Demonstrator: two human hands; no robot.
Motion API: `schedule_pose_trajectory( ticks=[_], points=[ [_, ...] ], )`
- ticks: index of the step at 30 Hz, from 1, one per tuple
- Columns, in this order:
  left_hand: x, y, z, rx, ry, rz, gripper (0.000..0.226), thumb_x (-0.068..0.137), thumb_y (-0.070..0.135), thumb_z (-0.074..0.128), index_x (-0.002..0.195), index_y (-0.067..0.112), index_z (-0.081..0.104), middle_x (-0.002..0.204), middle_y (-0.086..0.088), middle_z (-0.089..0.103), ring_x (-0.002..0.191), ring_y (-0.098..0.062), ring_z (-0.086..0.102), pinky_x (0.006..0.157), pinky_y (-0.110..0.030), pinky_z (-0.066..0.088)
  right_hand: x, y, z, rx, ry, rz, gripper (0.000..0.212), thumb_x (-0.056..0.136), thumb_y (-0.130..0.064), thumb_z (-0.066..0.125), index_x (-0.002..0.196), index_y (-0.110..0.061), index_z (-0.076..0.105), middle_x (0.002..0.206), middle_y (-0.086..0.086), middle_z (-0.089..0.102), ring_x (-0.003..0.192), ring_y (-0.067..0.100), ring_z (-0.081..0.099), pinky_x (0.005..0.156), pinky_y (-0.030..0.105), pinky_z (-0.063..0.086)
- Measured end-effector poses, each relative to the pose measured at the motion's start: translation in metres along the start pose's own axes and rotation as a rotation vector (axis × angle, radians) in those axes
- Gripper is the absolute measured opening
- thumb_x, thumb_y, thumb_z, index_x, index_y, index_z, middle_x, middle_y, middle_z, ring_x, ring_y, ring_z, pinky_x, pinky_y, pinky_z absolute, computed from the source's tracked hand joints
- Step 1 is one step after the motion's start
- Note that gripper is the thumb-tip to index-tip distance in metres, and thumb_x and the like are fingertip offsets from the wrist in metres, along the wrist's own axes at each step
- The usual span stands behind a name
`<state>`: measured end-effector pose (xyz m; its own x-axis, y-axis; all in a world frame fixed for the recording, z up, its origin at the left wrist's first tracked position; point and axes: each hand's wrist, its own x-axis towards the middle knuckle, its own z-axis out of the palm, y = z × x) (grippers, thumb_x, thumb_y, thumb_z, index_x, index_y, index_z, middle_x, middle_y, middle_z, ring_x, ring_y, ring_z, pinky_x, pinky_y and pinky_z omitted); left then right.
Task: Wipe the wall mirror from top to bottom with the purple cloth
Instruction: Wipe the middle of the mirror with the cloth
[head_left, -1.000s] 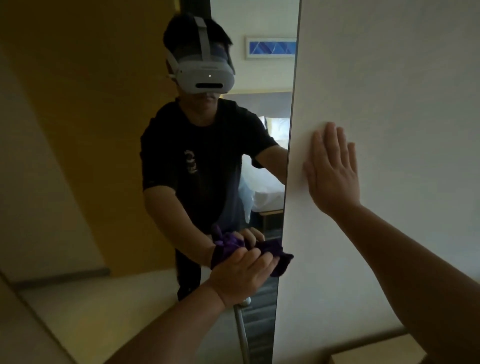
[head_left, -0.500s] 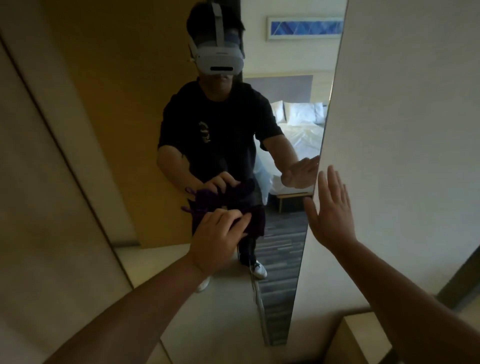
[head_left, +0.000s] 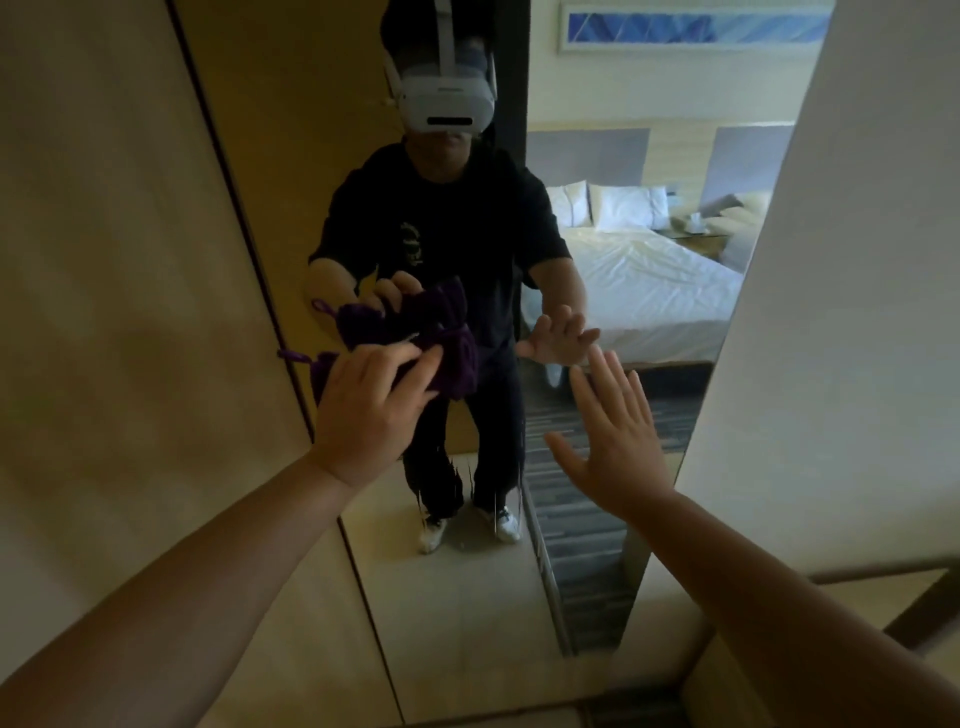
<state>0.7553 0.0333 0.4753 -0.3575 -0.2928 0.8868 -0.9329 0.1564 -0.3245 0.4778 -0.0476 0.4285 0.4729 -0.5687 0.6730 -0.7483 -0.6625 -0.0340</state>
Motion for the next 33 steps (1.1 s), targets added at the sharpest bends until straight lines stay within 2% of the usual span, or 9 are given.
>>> schedule_pose_trajectory(
  ticks=[2, 5, 9, 16, 19, 21, 25, 30, 33],
  points=[
    [-0.012, -0.008, 0.005, 0.037, 0.023, -0.006, 0.034, 0.096, 0.02, 0.066, 0.127, 0.009, 0.06, 0.116, -0.01, 0.052, 0.093, -0.034, 0.058, 0.08, -0.044, 0.046, 0.0, -0.006, 0.013, -0.019, 0.025, -0.048, 0.077, 0.097, -0.055, 0.04, 0.155, -0.009, 0.021, 0.165, 0.013, 0.006, 0.153, 0.027, -0.001, 0.123, 0.053, 0.01],
    [-0.037, -0.012, 0.015, 0.087, 0.084, 0.006, 0.036, 0.094, 0.019, 0.07, 0.128, 0.009, 0.059, 0.115, -0.011, 0.053, 0.094, -0.034, 0.059, 0.079, -0.045, 0.045, -0.005, -0.014, 0.038, 0.01, 0.132, -0.124, 0.073, 0.098, -0.052, 0.042, 0.154, -0.01, 0.025, 0.164, 0.016, 0.013, 0.153, 0.031, 0.005, 0.12, 0.058, 0.015],
    [-0.075, -0.015, 0.035, 0.146, 0.158, 0.043, 0.037, 0.095, 0.018, 0.07, 0.128, 0.01, 0.056, 0.117, -0.009, 0.048, 0.096, -0.035, 0.057, 0.078, -0.047, 0.044, -0.019, -0.021, 0.075, 0.093, 0.317, -0.252, 0.067, 0.101, -0.047, 0.041, 0.156, -0.024, 0.011, 0.162, 0.017, 0.017, 0.152, 0.035, 0.01, 0.12, 0.06, 0.013],
    [-0.134, -0.009, 0.077, 0.223, 0.254, 0.08, 0.036, 0.096, 0.017, 0.07, 0.129, 0.008, 0.058, 0.12, -0.009, 0.045, 0.094, -0.037, 0.056, 0.079, -0.049, 0.044, -0.043, -0.023, 0.141, 0.017, 0.489, -0.342, 0.06, 0.102, -0.042, 0.042, 0.149, -0.007, 0.033, 0.158, 0.021, 0.026, 0.149, 0.04, 0.017, 0.121, 0.057, 0.009],
    [-0.148, 0.0, 0.082, 0.235, 0.306, 0.106, 0.031, 0.099, 0.017, 0.065, 0.128, 0.006, 0.061, 0.121, -0.008, 0.044, 0.096, -0.035, 0.052, 0.081, -0.049, 0.045, -0.052, -0.025, 0.159, -0.065, 0.474, -0.283, 0.062, 0.102, -0.045, 0.039, 0.151, -0.007, 0.034, 0.161, 0.018, 0.022, 0.151, 0.037, 0.011, 0.122, 0.054, 0.004],
    [-0.154, 0.002, 0.087, 0.238, 0.333, 0.118, 0.03, 0.1, 0.018, 0.064, 0.127, 0.006, 0.061, 0.12, -0.008, 0.045, 0.097, -0.033, 0.051, 0.081, -0.049, 0.046, -0.053, -0.026, 0.168, -0.157, 0.444, -0.218, 0.065, 0.103, -0.049, 0.036, 0.155, -0.01, 0.027, 0.164, 0.013, 0.013, 0.152, 0.033, 0.003, 0.122, 0.052, -0.001],
    [-0.154, -0.001, 0.099, 0.244, 0.401, 0.062, 0.045, 0.09, 0.02, 0.076, 0.13, 0.011, 0.058, 0.12, -0.006, 0.046, 0.095, -0.034, 0.057, 0.081, -0.049, 0.049, -0.043, -0.023, 0.179, -0.194, 0.425, -0.122, 0.069, 0.103, -0.051, 0.036, 0.157, -0.014, 0.015, 0.165, 0.011, 0.0, 0.152, 0.028, -0.008, 0.122, 0.051, -0.006],
    [-0.13, -0.002, 0.09, 0.289, 0.393, 0.112, 0.033, 0.099, 0.023, 0.066, 0.128, 0.008, 0.061, 0.117, -0.012, 0.055, 0.094, -0.037, 0.058, 0.08, -0.049, 0.047, -0.023, -0.007, 0.187, -0.26, 0.361, -0.065, 0.073, 0.103, -0.056, 0.027, 0.157, -0.012, 0.006, 0.165, 0.013, -0.003, 0.152, 0.029, -0.011, 0.122, 0.054, -0.001],
    [-0.101, -0.006, 0.084, 0.317, 0.392, 0.112, 0.032, 0.101, 0.024, 0.06, 0.129, 0.007, 0.062, 0.115, -0.017, 0.06, 0.099, -0.037, 0.057, 0.083, -0.048, 0.045, -0.021, -0.003, 0.193, -0.281, 0.382, -0.069, 0.073, 0.101, -0.057, 0.024, 0.155, -0.012, 0.003, 0.165, 0.013, -0.002, 0.152, 0.029, -0.009, 0.122, 0.056, 0.002]
  ],
)
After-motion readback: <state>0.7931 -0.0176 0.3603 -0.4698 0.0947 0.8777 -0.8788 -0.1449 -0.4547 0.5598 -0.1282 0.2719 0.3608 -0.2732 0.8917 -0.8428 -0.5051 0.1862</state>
